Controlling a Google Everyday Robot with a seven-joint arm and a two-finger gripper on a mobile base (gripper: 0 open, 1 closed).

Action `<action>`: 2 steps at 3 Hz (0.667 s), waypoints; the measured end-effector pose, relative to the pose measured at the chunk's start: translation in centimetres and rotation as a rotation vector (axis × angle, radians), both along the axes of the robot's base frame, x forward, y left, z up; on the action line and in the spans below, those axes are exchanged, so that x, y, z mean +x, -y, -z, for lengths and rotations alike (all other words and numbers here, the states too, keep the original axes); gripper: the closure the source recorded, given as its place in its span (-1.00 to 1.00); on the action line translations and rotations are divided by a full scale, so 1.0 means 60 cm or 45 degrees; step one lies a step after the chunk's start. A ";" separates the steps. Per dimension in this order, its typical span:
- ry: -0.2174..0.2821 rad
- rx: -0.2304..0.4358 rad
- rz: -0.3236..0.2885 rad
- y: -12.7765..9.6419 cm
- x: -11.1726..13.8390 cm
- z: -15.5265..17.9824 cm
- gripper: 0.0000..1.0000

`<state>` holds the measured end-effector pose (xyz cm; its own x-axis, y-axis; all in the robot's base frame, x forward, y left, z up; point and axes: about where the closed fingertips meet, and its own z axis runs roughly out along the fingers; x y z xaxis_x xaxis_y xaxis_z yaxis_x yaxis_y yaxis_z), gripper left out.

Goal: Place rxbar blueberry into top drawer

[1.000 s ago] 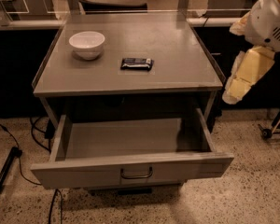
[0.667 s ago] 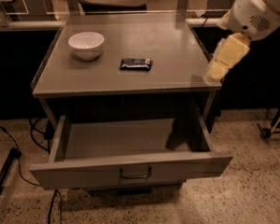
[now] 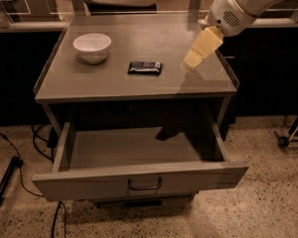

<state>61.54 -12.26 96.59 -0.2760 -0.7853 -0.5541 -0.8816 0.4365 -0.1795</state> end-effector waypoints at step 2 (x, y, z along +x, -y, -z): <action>-0.009 -0.011 0.034 0.011 0.010 0.022 -1.00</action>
Offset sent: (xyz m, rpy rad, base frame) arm 0.0098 -0.0159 -0.0200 -0.0160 0.0073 -0.0553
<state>62.12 -12.92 95.29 -0.3007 -0.7824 -0.5454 -0.8710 0.4582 -0.1771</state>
